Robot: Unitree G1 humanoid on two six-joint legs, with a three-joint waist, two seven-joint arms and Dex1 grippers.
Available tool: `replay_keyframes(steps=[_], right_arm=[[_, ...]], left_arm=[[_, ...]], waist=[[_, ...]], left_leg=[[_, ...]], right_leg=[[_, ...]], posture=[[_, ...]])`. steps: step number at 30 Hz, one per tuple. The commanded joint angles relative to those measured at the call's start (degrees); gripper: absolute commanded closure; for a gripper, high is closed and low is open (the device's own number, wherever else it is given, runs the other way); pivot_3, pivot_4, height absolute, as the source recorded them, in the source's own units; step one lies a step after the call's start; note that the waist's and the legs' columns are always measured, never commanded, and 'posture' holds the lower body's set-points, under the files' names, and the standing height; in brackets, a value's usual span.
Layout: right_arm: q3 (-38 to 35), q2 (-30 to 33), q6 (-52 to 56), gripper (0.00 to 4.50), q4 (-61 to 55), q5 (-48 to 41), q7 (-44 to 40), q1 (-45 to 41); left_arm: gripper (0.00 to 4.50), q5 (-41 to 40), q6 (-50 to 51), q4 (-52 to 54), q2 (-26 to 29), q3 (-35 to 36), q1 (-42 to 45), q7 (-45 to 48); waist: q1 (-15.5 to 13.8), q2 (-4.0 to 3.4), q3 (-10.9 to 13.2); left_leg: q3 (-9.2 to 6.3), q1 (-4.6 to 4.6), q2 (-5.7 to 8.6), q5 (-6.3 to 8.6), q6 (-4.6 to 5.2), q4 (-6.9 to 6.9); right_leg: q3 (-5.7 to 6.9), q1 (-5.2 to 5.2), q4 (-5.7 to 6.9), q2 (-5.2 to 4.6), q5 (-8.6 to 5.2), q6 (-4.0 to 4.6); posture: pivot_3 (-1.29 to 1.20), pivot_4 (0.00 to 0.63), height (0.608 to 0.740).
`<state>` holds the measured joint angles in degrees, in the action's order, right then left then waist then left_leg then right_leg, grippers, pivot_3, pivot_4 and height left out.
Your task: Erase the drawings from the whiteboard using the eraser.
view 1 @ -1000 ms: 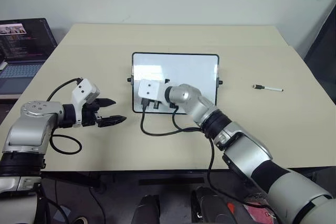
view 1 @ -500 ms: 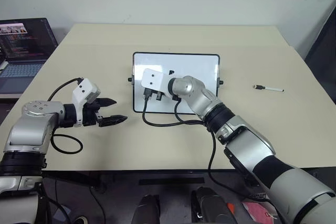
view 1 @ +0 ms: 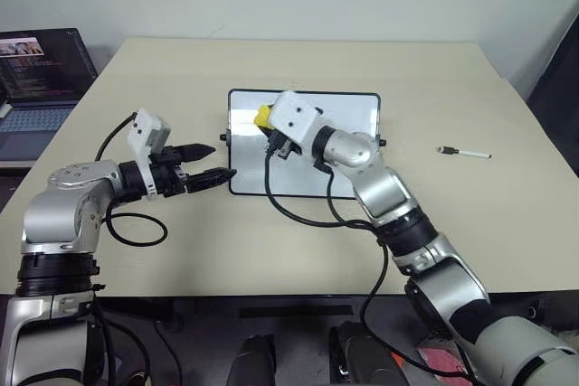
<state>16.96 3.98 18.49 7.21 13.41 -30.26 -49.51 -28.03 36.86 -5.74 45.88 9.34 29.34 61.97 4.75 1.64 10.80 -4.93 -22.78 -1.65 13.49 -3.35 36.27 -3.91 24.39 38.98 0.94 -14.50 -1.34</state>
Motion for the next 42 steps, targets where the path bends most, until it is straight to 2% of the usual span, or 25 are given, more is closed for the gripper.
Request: replay_keyframes(steps=[1, 9, 12, 17, 29, 42], right_arm=[[-3.91, 2.90, 7.39, 3.13, -13.68, -1.41, -0.08, 4.65], [-15.66, 11.72, 26.79, 3.13, -35.69, -1.04, 2.86, 23.85], [-19.90, 13.89, 29.07, 3.13, -36.93, -0.46, 5.66, 30.68], [-25.69, 13.65, 28.63, 3.13, -32.92, -1.30, 11.62, 37.20], [-32.49, 13.18, 20.43, 3.13, -14.38, -9.39, 16.28, 33.18], [-32.97, 16.22, 15.18, 3.13, -7.96, -14.94, 15.69, 32.13]], left_arm=[[0.00, -2.36, 0.76, 5.91, 0.60, 0.78, -0.65, 0.62], [0.00, -1.82, -1.06, 11.97, 1.77, -2.98, -1.57, 4.16], [0.00, -1.40, -1.85, 11.99, 1.17, -4.63, -0.38, 4.78], [0.00, -0.78, -2.82, 11.08, -0.15, -6.92, 1.10, 4.85], [0.00, 0.19, -4.04, 9.46, -0.45, -8.31, 2.03, 5.27], [0.00, -0.87, -2.97, 11.56, 0.42, -6.77, -0.73, 4.09]], waist=[[-0.08, 0.00, 0.00], [-0.59, 0.00, 0.00], [-0.82, -0.01, 0.00], [-0.44, -0.01, 0.01], [-0.01, -0.01, 0.01], [-0.03, -0.01, 0.01]], left_leg=[[0.00, 0.00, 0.00, 0.00, 0.00, 0.00], [0.03, 0.05, 0.03, 0.00, 0.00, 0.01], [0.10, 0.10, 0.05, 0.00, 0.00, 0.01], [0.23, 0.24, 0.03, -0.01, 0.00, 0.00], [0.30, 0.32, 0.05, -0.01, 0.00, 0.00], [0.29, 0.34, 0.05, -0.01, 0.00, 0.00]], right_leg=[[-0.01, 0.00, -0.01, 0.00, 0.00, 0.00], [-0.03, -0.04, -0.02, 0.00, -0.18, -0.13], [-0.09, -0.06, -0.01, 0.00, -0.24, -0.15], [-0.19, -0.10, 0.03, 0.02, -0.24, -0.16], [-0.25, -0.23, -0.01, 0.02, -0.22, -0.18], [-0.25, -0.25, -0.02, 0.02, -0.22, -0.19]], posture=[[0.00, 0.150, 0.740], [0.00, 0.150, 0.740], [0.00, 0.150, 0.740], [0.00, 0.150, 0.740], [0.00, 0.150, 0.740], [0.00, 0.150, 0.740]])
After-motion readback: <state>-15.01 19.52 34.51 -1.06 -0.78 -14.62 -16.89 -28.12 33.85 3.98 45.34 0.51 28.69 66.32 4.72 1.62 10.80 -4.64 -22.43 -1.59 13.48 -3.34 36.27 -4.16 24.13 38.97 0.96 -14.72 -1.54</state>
